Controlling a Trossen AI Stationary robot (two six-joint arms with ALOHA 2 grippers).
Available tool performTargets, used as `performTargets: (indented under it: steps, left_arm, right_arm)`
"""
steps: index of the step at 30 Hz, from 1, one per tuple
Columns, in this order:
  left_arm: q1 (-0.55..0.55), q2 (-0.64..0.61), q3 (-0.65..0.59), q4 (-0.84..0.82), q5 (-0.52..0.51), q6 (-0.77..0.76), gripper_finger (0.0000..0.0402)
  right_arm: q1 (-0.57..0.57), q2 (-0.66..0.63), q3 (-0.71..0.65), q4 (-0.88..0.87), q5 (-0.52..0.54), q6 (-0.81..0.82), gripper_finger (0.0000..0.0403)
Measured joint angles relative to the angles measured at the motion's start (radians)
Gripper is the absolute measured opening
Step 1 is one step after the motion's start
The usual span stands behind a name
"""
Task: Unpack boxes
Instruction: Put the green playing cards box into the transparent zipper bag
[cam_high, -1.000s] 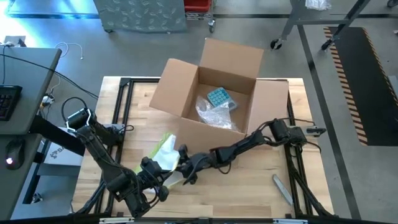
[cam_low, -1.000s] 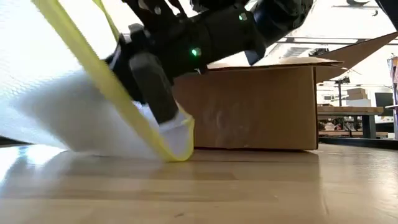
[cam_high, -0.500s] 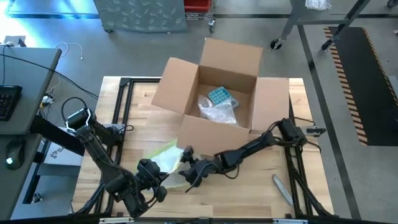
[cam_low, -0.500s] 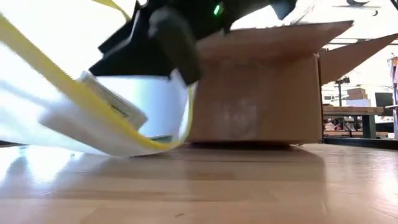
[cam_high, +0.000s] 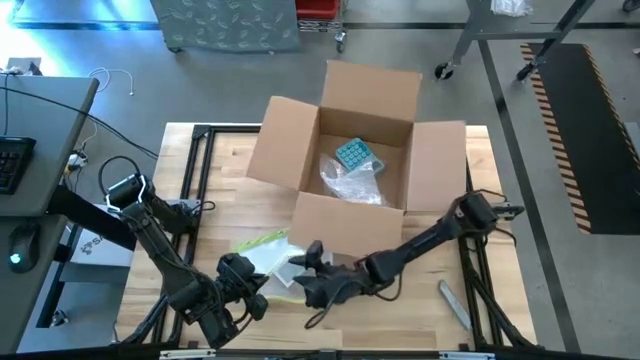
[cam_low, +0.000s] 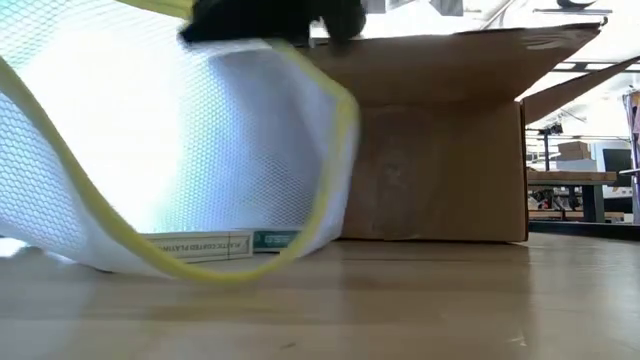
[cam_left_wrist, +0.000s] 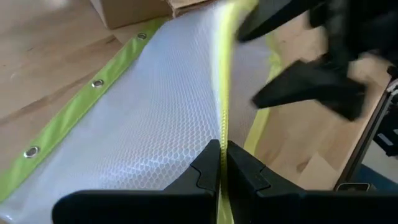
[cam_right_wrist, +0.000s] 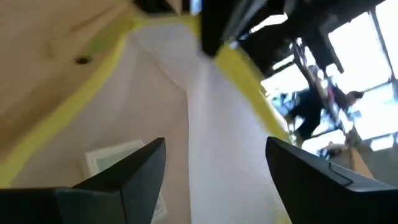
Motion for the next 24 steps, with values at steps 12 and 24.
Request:
performTargets:
  steps: [12,24]
  left_arm:
    - [-0.018,0.000,0.000,0.015,0.029,0.001,0.0000]
    - [-0.023,0.007,0.000,0.135,0.017,0.104,0.0000]
  right_arm:
    - [0.134,-0.030,0.221,-0.793,0.029,0.816,0.0261]
    - [0.157,-0.025,-0.151,-0.508,0.067,1.287,0.0261]
